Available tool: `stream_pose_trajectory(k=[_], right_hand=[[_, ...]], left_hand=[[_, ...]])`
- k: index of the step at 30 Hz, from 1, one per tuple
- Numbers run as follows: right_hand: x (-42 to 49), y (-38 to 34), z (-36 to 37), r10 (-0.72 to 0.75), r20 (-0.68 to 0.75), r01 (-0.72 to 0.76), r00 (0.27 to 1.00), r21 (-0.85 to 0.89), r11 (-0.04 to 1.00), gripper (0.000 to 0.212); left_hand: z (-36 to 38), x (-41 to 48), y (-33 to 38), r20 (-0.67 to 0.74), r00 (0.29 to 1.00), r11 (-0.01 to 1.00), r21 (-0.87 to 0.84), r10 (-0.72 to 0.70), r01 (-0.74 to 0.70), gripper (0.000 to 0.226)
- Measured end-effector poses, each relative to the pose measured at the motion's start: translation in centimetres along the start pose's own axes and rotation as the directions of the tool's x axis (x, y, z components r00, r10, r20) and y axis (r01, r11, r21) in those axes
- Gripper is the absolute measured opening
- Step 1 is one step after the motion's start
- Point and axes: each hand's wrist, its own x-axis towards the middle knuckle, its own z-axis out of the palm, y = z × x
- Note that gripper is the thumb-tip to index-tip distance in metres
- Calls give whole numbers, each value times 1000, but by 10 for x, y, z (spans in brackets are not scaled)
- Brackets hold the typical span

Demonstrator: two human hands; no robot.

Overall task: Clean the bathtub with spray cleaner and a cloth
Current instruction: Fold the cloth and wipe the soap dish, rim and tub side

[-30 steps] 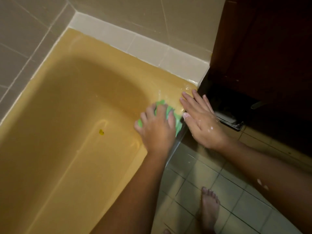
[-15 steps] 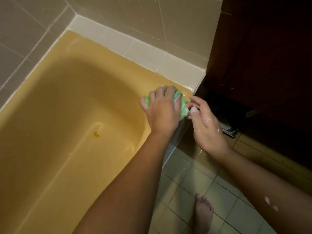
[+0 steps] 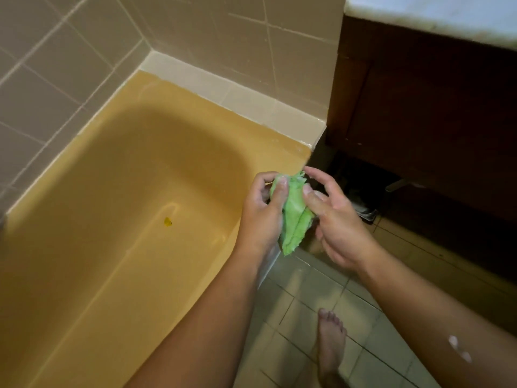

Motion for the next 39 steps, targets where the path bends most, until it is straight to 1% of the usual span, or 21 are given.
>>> stream_pose_trajectory(k=[2,5,9,12,14,16,19,21,22,23,24,26,27,28,30,32,33,35,36,37,39], right_hand=[[-33,-15,17,-22,26,21,999,13,1000,42],[-94,-42,49,-61,110,62,992,-12,998,51],[-183,-71,100,-175,222,222,959,-207,953,69],[-248,-81,143,-256,268,343,929,-360,868,85],[-288,-86,171,-311,336,439,889,-439,784,90],[-324,-87,199,-367,422,549,829,-482,683,94],[-361,-82,237,-435,522,673,733,-466,575,100],[-378,-79,261,-440,582,718,683,-426,550,100],[-384,-79,271,-418,606,714,677,-402,573,98],[-389,-79,282,-385,615,685,688,-374,626,96],[-393,-81,292,-347,606,628,716,-341,700,92],[-398,-84,311,-258,578,463,774,-239,853,87],[-399,-85,320,-220,585,396,780,-190,898,86],[-401,-85,328,-190,606,356,773,-165,920,84],[-404,-84,344,-142,658,321,739,-159,933,80],[-405,-83,356,-82,692,268,717,-166,949,76],[-405,-82,361,-50,700,239,712,-175,955,74],[-403,-82,371,-4,708,216,706,-211,953,70],[-404,-82,375,15,709,227,705,-245,943,67],[-405,-82,379,28,713,253,701,-285,925,65],[-410,-81,386,34,737,331,675,-343,879,62]], left_hand=[[-5,-37,27,7,1000,991,-134,4,-3,7],[-20,-99,77,12,999,969,-247,35,-32,7],[-51,-192,143,28,996,954,-290,90,-78,8],[-78,-268,189,25,995,938,-338,95,-81,8],[-97,-315,212,-4,995,912,-399,101,-94,7],[-117,-356,230,-30,992,881,-457,122,-122,10],[-146,-405,251,-104,981,839,-509,162,-193,16],[-168,-431,258,-147,973,817,-530,176,-228,14],[-180,-442,259,-172,969,805,-540,180,-245,14],[-193,-452,260,-200,963,791,-552,180,-263,13],[-206,-461,260,-230,957,770,-572,179,-282,14],[-229,-477,258,-289,941,714,-620,177,-325,16],[-239,-485,257,-312,933,692,-634,178,-344,16],[-247,-492,255,-329,927,681,-639,178,-358,14],[-259,-505,247,-360,918,690,-623,167,-370,9],[-271,-515,238,-405,903,728,-575,144,-374,7],[-278,-521,236,-415,900,751,-550,134,-366,9],[-286,-531,237,-401,908,804,-496,122,-327,26],[-287,-534,240,-405,905,844,-433,131,-316,32],[-285,-537,243,-414,896,890,-330,163,-314,37],[-277,-539,248,-411,878,955,-47,247,-291,41]])
